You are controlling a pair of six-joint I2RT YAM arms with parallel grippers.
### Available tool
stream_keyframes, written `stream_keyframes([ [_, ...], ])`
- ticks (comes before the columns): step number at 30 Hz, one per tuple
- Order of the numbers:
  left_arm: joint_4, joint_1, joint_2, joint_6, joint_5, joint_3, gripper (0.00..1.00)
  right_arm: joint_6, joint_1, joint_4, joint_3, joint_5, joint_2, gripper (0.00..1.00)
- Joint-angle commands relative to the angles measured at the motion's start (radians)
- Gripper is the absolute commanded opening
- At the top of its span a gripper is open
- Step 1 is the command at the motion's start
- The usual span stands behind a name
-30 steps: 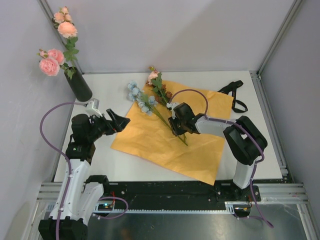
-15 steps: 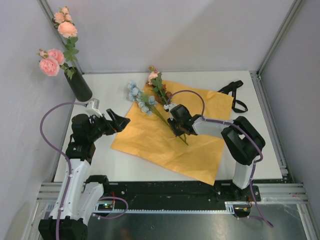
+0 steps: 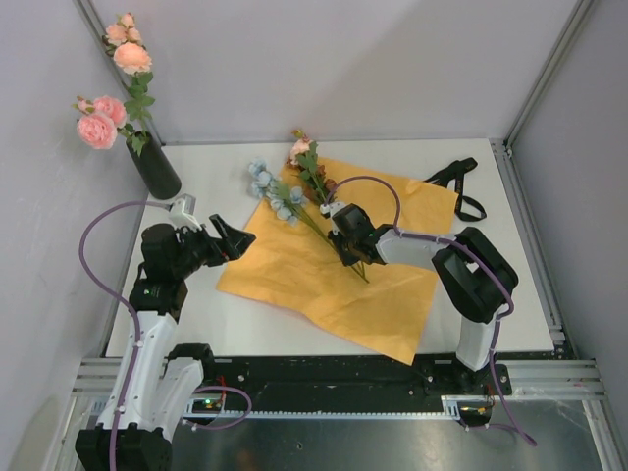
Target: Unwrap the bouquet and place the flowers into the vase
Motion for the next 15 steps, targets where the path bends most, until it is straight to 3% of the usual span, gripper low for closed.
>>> stream_keyframes([
  [1,0.005,-0.005,-0.002,0.027,-0.011,0.021,0.95,0.008,0.006,-0.014,0.012,-0.009,0.025,0.10],
  [5,0.000,-0.005,0.007,0.005,-0.032,0.033,0.95,0.005,0.004,0.009,0.012,-0.014,-0.032,0.01],
  [15,0.004,-0.041,0.083,-0.079,-0.017,0.076,0.93,0.071,-0.057,0.109,0.013,-0.200,-0.172,0.00],
])
